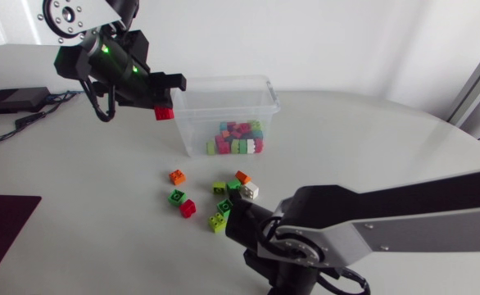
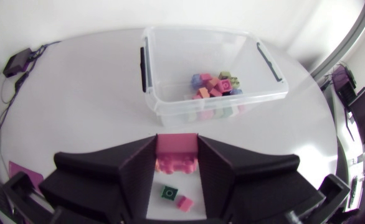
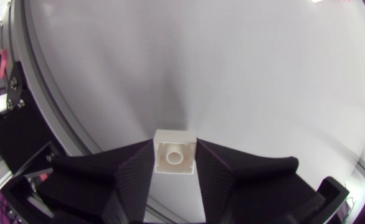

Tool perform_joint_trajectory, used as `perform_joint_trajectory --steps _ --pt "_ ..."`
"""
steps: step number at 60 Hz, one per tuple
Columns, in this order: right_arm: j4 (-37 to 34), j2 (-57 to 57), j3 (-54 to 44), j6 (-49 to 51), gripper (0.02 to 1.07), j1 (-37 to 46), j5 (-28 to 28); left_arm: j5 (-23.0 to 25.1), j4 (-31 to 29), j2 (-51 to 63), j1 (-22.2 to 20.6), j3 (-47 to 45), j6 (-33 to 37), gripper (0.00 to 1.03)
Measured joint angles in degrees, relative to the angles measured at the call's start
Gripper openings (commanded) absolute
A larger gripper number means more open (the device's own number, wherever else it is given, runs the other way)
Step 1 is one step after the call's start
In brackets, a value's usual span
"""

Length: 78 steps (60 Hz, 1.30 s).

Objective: Place the duplo bricks in the container

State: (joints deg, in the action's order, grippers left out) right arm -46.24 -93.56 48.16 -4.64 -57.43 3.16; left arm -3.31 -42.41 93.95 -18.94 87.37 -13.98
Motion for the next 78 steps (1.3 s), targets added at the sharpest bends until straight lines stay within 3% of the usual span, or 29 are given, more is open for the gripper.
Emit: perform_joint_trajectory --steps 17,32,36,37,38,40,43,46,57,65,70,78 --pt "-7.0 13.2 4.9 4.2 0.34 12.8 -2.7 -1.3 8.9 5.4 -0.5 3.4 -0.7 0.03" --pt "-7.9 15.0 13.8 5.1 0.34 16.4 -3.2 -1.7 14.7 13.6 -0.5 7.7 -0.9 0.05" --pt "-7.9 15.0 14.6 5.2 0.35 16.6 -3.2 -1.7 17.5 14.6 -0.5 8.4 -0.9 0.28" --pt "-7.9 15.0 14.7 5.1 0.35 16.6 -3.2 -1.7 17.9 14.8 -0.5 8.7 -0.9 0.46" --pt "-7.9 15.0 14.9 5.1 0.35 16.7 -3.2 -1.7 18.3 15.0 -0.5 8.9 -0.9 0.48" --pt "-7.9 15.0 15.2 5.1 0.36 16.8 -3.2 -1.7 19.0 15.4 -0.5 9.6 -0.9 0.73" --pt "-7.8 15.0 15.4 5.1 0.36 17.2 -3.2 -1.7 19.8 16.1 -0.4 10.6 -0.9 0.9" --pt "-7.6 15.0 15.9 5.2 0.36 18.0 -3.2 -1.8 20.2 16.5 -0.4 11.4 -0.8 0.97" --pt "-3.1 15.0 20.2 5.7 0.36 21.7 -4.9 -2.0 20.5 16.4 -0.3 11.4 2.1 0.97" --pt "3.0 14.6 24.1 6.4 0.36 23.0 -7.4 -1.7 20.9 12.4 0.2 5.8 15.9 0.98" --pt "7.1 13.4 25.4 6.9 0.36 23.4 -8.3 2.6 19.5 8.9 0.7 2.0 26.6 0.98" --pt "12.2 10.0 26.3 7.5 0.36 24.5 -9.0 11.0 16.3 1.0 2.0 -5.2 34.3 0.98"
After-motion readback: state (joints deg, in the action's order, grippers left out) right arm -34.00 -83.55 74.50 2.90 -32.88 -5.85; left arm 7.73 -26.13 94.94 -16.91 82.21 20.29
